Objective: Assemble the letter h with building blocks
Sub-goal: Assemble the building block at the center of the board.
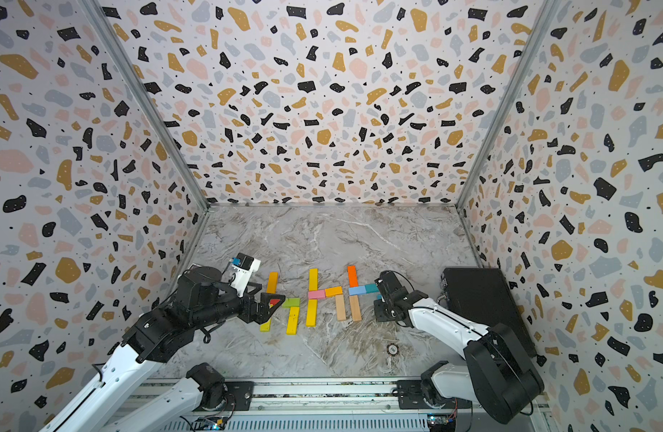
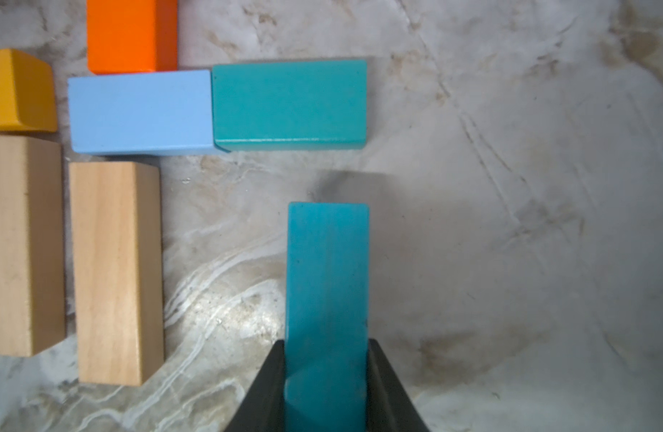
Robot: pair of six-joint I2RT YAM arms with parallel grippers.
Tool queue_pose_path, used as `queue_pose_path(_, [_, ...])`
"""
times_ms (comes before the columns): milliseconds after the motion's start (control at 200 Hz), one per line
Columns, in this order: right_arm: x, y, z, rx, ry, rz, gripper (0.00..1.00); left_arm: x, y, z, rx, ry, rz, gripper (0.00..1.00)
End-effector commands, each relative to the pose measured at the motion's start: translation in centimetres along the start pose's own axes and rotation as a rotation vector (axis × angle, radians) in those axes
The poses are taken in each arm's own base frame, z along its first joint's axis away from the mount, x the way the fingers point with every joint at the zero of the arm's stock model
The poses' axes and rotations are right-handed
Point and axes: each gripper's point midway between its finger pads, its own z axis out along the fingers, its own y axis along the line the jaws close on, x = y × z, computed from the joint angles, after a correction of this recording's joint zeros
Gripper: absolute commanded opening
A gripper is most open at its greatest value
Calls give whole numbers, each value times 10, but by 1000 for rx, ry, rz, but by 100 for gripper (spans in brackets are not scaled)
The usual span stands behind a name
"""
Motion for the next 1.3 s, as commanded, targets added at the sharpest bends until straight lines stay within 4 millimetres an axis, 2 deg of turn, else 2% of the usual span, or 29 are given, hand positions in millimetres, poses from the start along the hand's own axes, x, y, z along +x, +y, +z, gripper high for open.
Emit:
queue_pose_path(0, [-4,-4,-4,29,6,13,19,-5,-2,2,18,-19,7,99])
queue_pose_path(130, [0,-6,-2,36,18,11,19,-5,-1,2,12,-25,8,99])
queue_pose_path(516, [-8,0,4,21,24,-16,19,-4,0,2,6,-22,5,99])
queue_pose_path(1296, [-19,-4,17,72,30,-12,21,-4,0,3,8,-16,5,99])
